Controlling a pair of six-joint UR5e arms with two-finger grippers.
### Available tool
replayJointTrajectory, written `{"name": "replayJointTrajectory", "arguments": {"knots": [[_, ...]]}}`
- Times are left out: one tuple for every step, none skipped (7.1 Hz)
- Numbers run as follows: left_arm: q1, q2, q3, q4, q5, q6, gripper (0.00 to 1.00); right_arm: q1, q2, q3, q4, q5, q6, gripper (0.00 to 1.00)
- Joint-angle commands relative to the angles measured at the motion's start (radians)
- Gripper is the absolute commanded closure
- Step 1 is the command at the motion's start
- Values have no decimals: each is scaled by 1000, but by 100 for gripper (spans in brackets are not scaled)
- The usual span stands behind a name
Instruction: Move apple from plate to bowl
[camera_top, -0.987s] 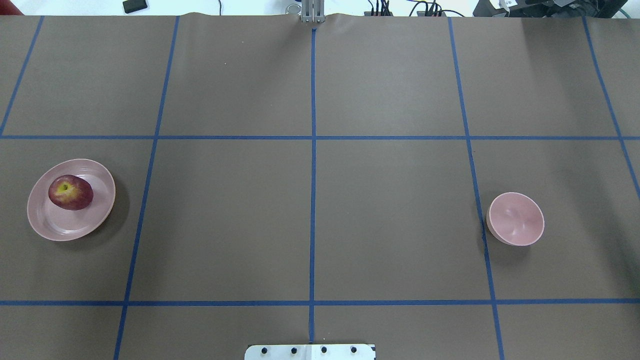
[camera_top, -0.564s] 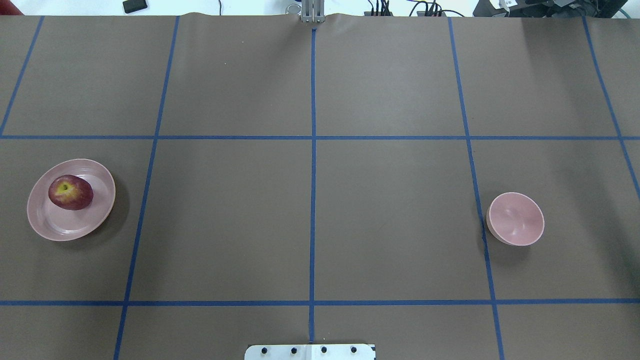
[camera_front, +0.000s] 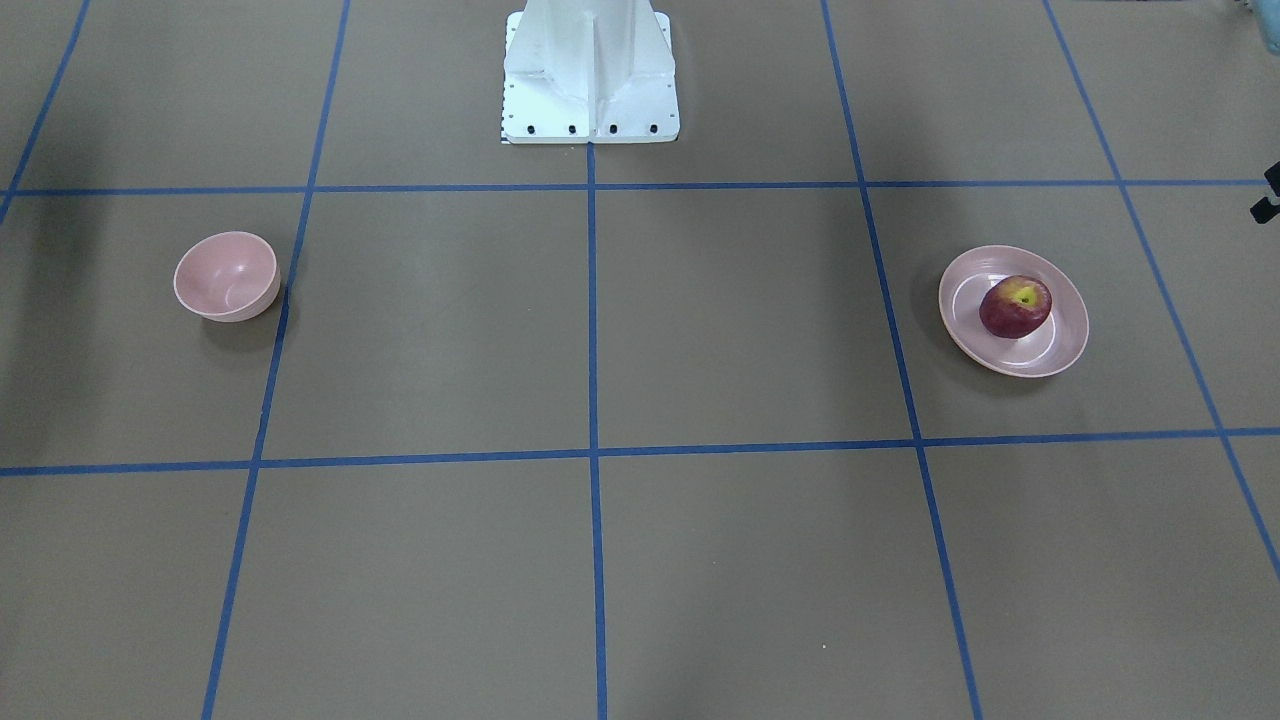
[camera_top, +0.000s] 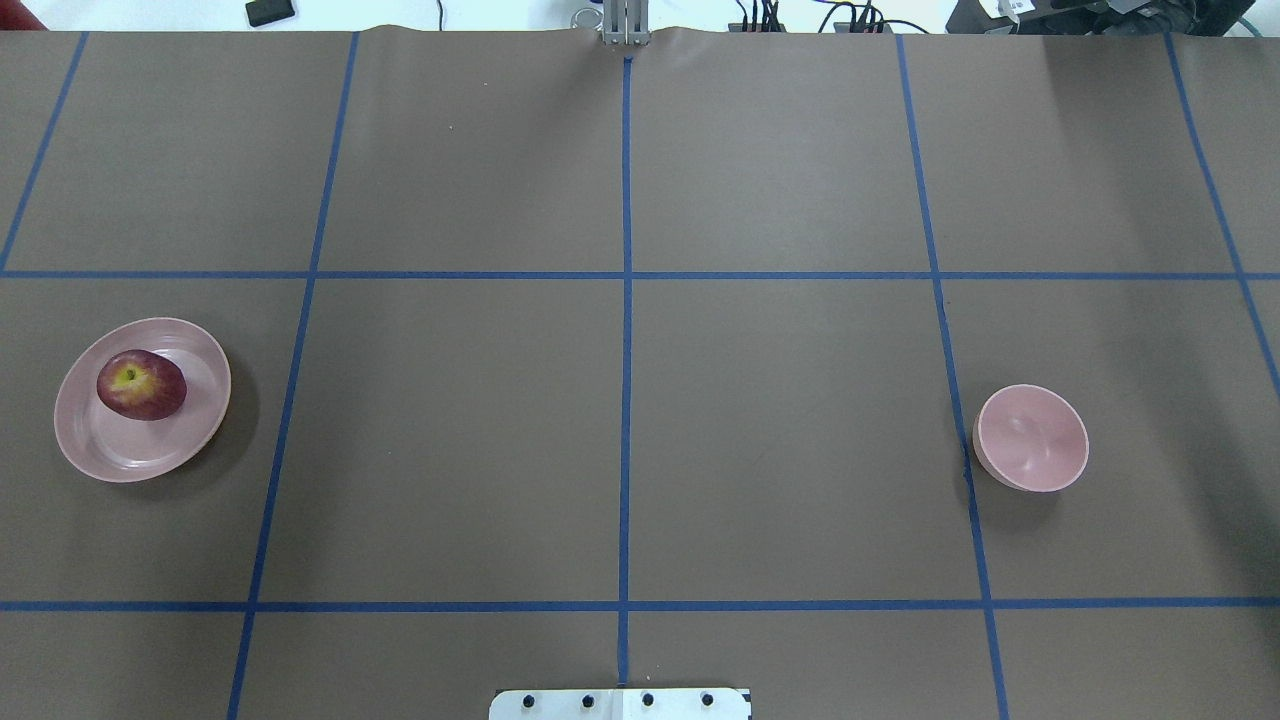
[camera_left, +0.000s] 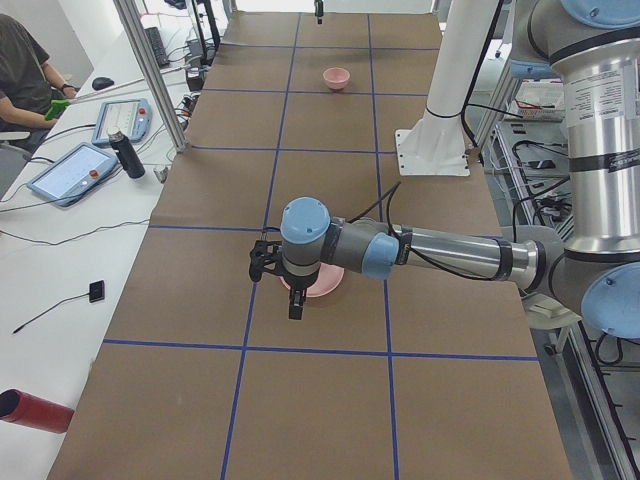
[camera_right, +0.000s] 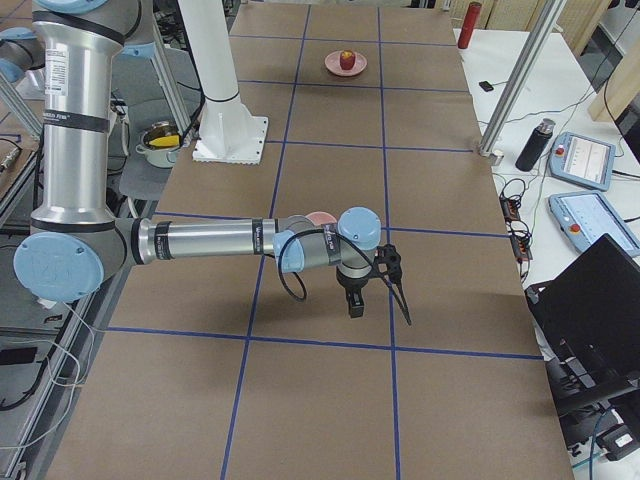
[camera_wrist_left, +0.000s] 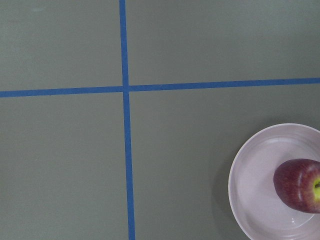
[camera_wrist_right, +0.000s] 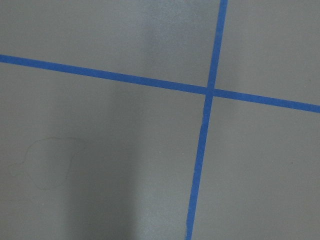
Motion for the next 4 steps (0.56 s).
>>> {"name": "replayJointTrajectory", "arguments": {"knots": [[1,0,-1,-31,0,-5,2,-96,-4,23,132,39,169,0],[-1,0,-5,-36,-2,-10,2,-165,-17,25,252,39,312,0],[1,0,-8,-39,-2,-10,2,-261,-18,25,343,27,506,0],[2,0,2,-73,0,-3,2,-318,-19,26,447,21,631,0]]}}
